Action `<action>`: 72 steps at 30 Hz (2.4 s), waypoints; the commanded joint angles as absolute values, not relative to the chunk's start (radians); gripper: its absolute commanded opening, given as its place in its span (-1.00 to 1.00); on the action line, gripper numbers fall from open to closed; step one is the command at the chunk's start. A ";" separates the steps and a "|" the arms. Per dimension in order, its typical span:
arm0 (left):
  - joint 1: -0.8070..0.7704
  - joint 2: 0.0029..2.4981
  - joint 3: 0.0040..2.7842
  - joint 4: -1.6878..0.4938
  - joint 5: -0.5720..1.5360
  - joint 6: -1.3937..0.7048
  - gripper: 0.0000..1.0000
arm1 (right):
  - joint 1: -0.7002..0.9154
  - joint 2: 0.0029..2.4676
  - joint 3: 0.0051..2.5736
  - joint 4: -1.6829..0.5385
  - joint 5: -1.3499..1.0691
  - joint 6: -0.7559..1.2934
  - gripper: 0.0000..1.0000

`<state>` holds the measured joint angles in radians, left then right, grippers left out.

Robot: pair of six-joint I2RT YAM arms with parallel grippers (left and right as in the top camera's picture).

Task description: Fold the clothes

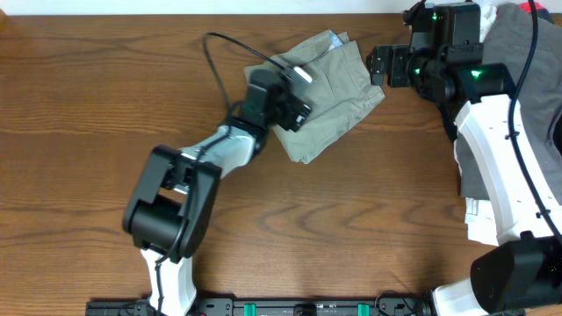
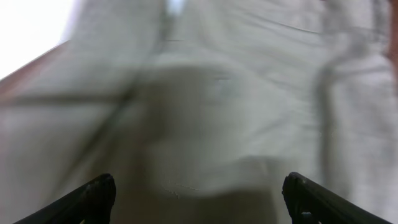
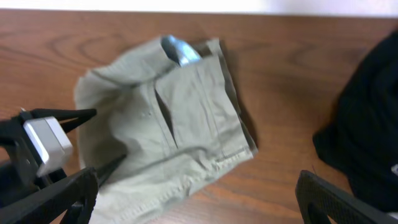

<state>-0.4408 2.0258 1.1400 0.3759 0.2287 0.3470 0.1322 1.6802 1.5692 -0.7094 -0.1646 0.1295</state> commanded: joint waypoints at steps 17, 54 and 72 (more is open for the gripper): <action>-0.440 2.217 1.238 0.350 -0.148 0.264 0.73 | 0.138 1.698 1.562 -0.760 -0.150 0.146 0.99; 0.231 2.218 1.261 0.171 0.010 -0.899 0.75 | 0.184 1.698 1.562 -0.767 -0.146 0.145 0.98; 0.233 1.933 1.261 0.164 0.479 0.228 0.75 | 0.192 1.698 1.562 -0.744 -0.146 0.145 0.98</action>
